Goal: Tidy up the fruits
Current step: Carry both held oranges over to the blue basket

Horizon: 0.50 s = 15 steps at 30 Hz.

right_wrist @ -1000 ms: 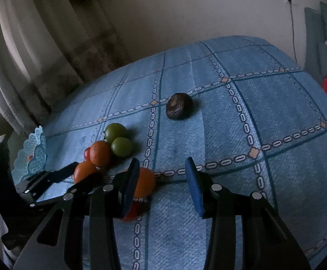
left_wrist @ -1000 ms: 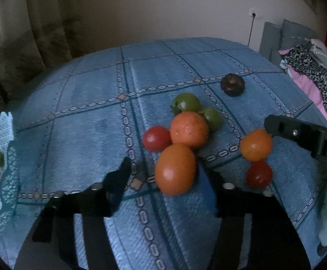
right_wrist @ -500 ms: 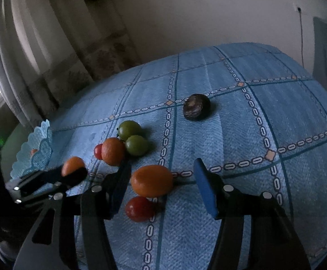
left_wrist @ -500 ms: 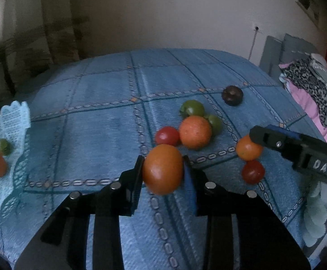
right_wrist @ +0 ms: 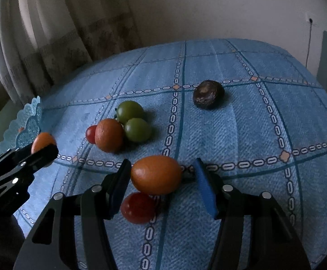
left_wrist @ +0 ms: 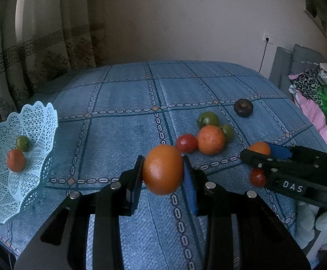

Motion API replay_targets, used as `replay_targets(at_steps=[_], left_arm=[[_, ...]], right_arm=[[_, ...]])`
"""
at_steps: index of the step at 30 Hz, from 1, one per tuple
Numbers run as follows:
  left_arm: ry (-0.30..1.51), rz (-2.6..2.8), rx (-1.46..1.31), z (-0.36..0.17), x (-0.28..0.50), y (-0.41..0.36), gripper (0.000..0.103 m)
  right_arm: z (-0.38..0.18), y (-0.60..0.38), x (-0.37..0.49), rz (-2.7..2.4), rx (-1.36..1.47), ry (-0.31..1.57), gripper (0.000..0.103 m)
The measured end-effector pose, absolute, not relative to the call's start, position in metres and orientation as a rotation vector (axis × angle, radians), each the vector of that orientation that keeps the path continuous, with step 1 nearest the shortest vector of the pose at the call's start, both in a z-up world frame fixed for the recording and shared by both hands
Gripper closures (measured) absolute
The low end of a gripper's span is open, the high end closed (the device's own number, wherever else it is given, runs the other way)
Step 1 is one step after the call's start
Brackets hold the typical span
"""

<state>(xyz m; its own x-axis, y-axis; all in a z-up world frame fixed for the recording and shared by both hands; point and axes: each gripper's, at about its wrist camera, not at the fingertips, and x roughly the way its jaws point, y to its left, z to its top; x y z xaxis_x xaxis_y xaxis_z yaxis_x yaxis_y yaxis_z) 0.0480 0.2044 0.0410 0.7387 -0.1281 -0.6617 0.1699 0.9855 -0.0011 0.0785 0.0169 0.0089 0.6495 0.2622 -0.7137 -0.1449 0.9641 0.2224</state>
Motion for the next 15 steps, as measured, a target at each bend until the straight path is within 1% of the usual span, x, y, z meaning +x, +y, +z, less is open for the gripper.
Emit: replay_targets(at_steps=[2,4,7,15], left_arm=[[0.722,-0.163,0.062,0.040,0.048,0.204,0.069],[0.723,-0.165,0.063,0.039,0.048,0.202,0.069],[0.722,-0.166,0.063,0.040,0.048,0.202,0.069],[0.713,-0.163,0.048,0.042,0.046,0.207,0.069]], right_arm=[[0.008,0.019,0.078,0.232,0.140,0.833,0.053],[0.009,0.021,0.078,0.242,0.133,0.833,0.060],[0.010,0.024,0.077,0.243,0.120,0.828,0.060],[0.018,0.005,0.072,0.227,0.197,0.788,0.061]])
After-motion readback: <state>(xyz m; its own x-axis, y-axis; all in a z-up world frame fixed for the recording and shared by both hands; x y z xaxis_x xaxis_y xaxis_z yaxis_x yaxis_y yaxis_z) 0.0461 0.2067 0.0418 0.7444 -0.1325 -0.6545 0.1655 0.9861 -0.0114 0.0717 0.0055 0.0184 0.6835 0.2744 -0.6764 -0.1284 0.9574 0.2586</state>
